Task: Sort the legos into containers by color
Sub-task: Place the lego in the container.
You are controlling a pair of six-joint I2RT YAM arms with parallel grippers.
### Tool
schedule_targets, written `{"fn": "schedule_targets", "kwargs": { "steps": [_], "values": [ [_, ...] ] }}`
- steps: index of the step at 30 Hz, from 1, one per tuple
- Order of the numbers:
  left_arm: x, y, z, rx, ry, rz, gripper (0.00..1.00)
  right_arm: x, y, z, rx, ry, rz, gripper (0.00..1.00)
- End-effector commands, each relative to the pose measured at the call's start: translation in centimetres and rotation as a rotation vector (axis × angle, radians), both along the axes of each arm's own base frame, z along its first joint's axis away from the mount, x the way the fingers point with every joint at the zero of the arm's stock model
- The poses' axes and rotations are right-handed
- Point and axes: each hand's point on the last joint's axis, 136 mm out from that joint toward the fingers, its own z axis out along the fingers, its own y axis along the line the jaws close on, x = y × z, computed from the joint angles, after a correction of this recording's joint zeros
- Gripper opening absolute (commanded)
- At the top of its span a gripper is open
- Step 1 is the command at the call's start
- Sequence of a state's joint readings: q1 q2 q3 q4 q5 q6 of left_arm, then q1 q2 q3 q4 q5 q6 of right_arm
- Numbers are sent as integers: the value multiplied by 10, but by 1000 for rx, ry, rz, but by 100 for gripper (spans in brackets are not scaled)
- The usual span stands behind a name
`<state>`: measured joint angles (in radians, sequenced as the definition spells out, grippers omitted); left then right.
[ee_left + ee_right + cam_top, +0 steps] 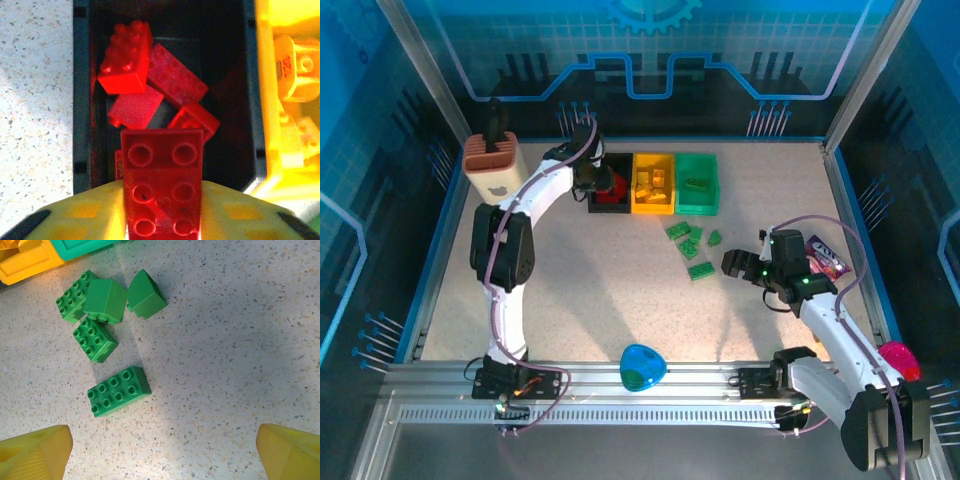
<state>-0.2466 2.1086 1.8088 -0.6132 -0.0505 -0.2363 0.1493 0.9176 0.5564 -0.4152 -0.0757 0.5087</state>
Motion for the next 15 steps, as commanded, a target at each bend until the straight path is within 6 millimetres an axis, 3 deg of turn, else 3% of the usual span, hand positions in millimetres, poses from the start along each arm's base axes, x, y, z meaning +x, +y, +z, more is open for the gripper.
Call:
{"fn": "schedule_targets", "kwargs": {
  "steps": [1, 3, 8, 15],
  "values": [
    [3, 6, 3, 22, 36, 20, 68, 3, 1, 14, 5, -28, 16, 95],
    [2, 4, 9, 15, 37, 26, 74, 3, 1, 14, 5, -30, 18, 95],
    [-19, 3, 32, -14, -27, 29, 74, 5, 5, 16, 6, -35, 40, 95],
    [-70, 6, 54, -65, -121, 28, 73, 4, 21, 7, -18, -9, 125, 97]
  ]
}}
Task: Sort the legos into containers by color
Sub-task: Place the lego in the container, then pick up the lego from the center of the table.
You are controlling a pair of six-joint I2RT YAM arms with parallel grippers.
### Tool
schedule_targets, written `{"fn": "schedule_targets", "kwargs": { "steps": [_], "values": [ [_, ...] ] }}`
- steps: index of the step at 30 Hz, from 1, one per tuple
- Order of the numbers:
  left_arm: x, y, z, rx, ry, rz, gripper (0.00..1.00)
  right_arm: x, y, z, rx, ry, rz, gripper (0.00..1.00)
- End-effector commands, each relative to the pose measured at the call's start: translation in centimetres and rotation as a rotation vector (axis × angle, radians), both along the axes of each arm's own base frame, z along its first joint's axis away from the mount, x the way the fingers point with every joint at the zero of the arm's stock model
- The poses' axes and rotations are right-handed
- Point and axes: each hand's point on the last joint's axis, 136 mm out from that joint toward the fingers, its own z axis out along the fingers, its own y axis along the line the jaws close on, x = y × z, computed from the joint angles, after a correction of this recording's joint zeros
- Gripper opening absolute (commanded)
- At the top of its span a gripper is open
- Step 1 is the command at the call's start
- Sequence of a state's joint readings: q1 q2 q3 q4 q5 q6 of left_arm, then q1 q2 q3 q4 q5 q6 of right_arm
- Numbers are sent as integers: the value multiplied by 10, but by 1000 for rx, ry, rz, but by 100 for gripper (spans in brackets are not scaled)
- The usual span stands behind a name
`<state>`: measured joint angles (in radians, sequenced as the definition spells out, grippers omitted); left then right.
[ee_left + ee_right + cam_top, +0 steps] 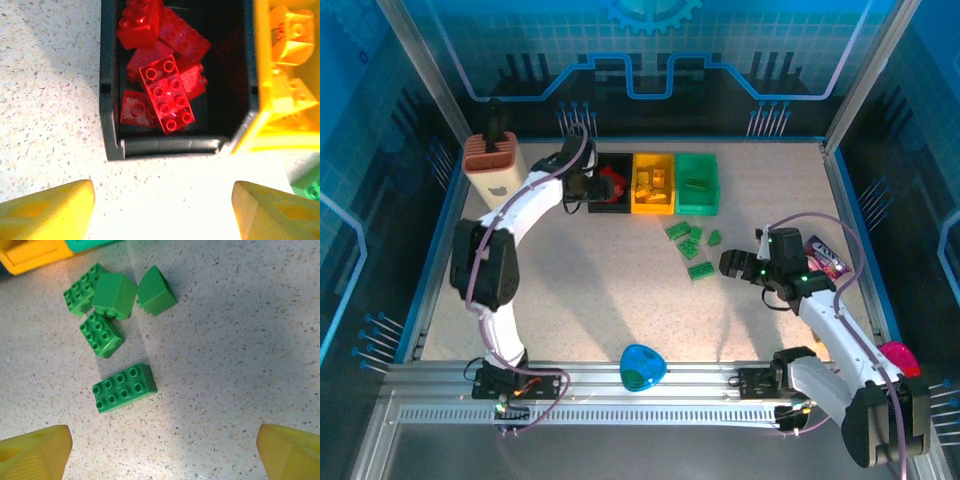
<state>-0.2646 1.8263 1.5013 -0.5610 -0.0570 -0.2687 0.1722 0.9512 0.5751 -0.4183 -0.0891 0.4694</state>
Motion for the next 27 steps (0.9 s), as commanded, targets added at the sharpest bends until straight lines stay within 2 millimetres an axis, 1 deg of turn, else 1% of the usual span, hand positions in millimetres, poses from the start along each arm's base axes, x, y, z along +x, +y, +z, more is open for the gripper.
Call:
{"fn": "schedule_targets", "kwargs": {
  "steps": [1, 4, 6, 12, 14, 18, 20, 21, 22, 24, 27],
  "values": [
    [-15, -2, 28, -55, -103, 18, 72, 3, 16, 6, -7, -9, 82, 97],
    [-37, -2, 25, -79, -120, 11, 71, 3, 31, 1, -48, 17, 146, 99],
    [-49, -4, 23, -96, -141, 3, 71, 4, 37, -3, -99, 32, 166, 100],
    [-84, -7, 5, -147, -151, 0, 70, 10, 55, -12, -194, 69, 243, 100],
    [-94, -7, 1, -147, -154, -3, 70, 12, 62, -16, -215, 100, 285, 100],
    [-115, -9, -4, -151, -158, -8, 70, 18, 63, -30, -300, 175, 326, 100],
    [-124, -8, -9, -143, -154, -2, 69, 16, 65, -40, -328, 209, 353, 100],
    [-128, -7, -12, -140, -151, 3, 69, 22, 71, -35, -337, 197, 365, 100],
    [-132, -6, -15, -140, -146, 9, 69, 23, 73, -37, -352, 201, 377, 100],
    [-140, -7, -21, -146, -139, 18, 68, 24, 75, -44, -394, 224, 389, 99],
    [-151, -7, -30, -146, -135, 27, 67, 26, 78, -53, -412, 258, 404, 96]
  ]
}}
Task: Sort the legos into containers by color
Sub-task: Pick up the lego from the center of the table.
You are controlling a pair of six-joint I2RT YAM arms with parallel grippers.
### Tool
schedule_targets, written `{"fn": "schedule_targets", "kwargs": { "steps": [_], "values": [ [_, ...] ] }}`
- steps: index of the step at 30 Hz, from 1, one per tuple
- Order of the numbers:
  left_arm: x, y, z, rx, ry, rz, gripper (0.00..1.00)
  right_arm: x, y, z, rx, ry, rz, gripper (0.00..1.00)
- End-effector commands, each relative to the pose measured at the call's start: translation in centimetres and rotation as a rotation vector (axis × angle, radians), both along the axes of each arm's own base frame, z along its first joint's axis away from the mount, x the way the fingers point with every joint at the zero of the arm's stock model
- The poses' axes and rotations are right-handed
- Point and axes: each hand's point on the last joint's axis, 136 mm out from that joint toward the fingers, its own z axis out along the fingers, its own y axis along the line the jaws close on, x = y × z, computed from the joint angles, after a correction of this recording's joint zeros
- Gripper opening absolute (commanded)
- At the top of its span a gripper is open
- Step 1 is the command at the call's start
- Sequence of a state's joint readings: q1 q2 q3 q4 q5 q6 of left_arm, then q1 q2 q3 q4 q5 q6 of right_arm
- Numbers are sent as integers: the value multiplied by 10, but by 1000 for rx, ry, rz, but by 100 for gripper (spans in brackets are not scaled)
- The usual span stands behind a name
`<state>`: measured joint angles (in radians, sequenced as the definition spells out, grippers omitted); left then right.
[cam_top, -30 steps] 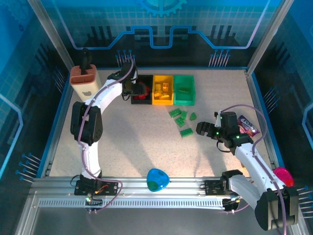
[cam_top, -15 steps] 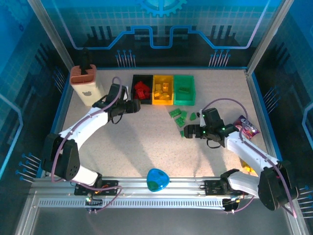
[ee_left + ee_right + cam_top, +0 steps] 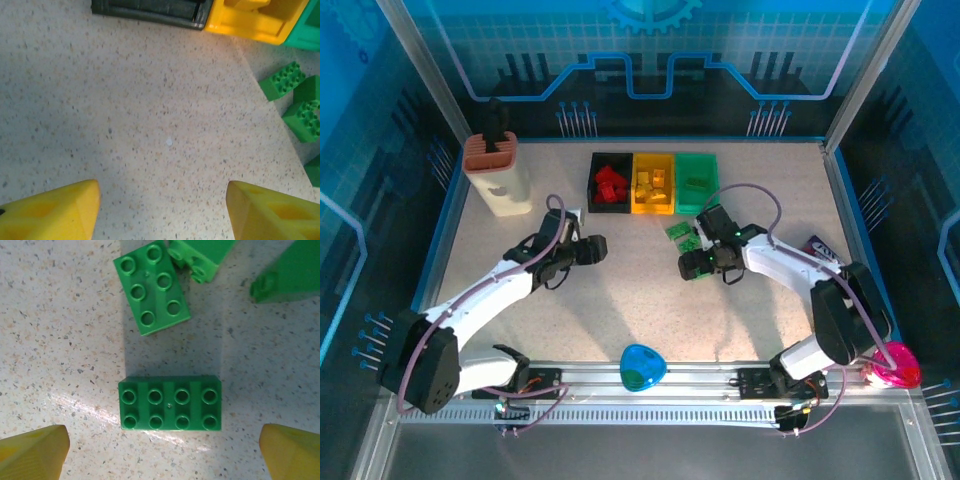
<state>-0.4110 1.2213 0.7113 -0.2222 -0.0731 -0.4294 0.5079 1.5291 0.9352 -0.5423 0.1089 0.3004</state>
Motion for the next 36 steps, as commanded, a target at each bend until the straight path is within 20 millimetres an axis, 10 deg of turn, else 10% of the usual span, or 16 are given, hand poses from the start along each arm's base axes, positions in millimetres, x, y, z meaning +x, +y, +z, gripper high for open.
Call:
{"fn": "schedule_targets", "kwargs": {
  "steps": [1, 24, 36],
  "values": [
    [-8, 1, -3, -14, -16, 40, 67, -1, -2, -8, -70, 40, 33, 95],
    [-39, -6, -14, 0, -8, 21, 65, 3, 7, -36, -261, 106, 51, 65],
    [-42, -4, -13, 8, -25, 16, 64, 23, 19, 14, -182, -12, 61, 55]
  ]
}}
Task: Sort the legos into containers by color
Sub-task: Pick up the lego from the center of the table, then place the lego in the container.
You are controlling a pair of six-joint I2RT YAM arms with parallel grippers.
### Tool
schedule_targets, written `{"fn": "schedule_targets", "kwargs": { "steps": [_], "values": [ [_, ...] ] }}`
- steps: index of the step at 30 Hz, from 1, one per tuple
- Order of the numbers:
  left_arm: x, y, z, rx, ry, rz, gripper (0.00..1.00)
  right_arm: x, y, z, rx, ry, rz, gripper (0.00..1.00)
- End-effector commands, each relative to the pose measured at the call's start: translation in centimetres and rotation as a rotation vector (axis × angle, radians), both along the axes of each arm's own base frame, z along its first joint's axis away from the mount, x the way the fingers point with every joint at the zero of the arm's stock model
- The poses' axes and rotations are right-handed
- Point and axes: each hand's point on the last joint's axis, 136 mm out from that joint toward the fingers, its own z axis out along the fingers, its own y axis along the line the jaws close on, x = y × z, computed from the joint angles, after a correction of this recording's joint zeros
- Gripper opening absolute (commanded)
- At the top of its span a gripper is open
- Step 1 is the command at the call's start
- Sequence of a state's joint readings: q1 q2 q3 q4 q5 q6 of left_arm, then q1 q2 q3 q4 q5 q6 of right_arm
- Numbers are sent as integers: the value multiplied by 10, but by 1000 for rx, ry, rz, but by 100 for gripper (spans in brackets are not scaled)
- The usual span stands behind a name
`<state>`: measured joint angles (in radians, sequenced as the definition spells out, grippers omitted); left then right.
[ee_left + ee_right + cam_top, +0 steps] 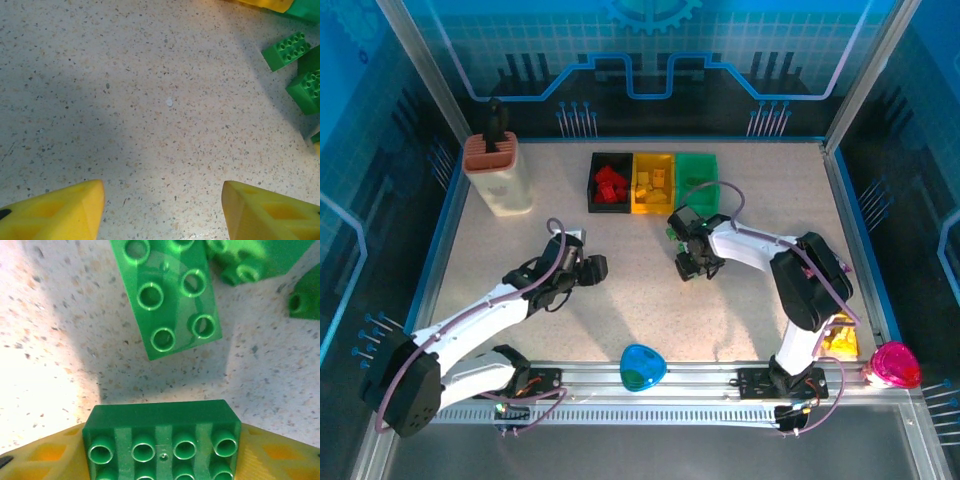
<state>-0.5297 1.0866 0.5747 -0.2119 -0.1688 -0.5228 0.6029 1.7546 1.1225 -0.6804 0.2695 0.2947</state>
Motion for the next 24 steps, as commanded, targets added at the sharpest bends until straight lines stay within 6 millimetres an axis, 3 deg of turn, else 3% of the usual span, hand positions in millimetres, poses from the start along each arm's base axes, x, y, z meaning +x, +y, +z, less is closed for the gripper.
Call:
{"fn": "schedule_targets", "kwargs": {
  "steps": [1, 8, 12, 24],
  "values": [
    [-6, 2, 0, 9, -12, 2, 64, 17, 9, 42, 63, -89, 9, 55],
    [-15, 5, 5, 1, -26, -4, 64, 69, 7, 90, 134, -168, -7, 55],
    [-21, 6, 8, -1, -31, -9, 64, 102, 1, 105, 159, -191, -36, 56],
    [-37, 6, 8, 0, -29, -18, 64, 171, -14, 98, 171, -202, -133, 56]
  ]
}}
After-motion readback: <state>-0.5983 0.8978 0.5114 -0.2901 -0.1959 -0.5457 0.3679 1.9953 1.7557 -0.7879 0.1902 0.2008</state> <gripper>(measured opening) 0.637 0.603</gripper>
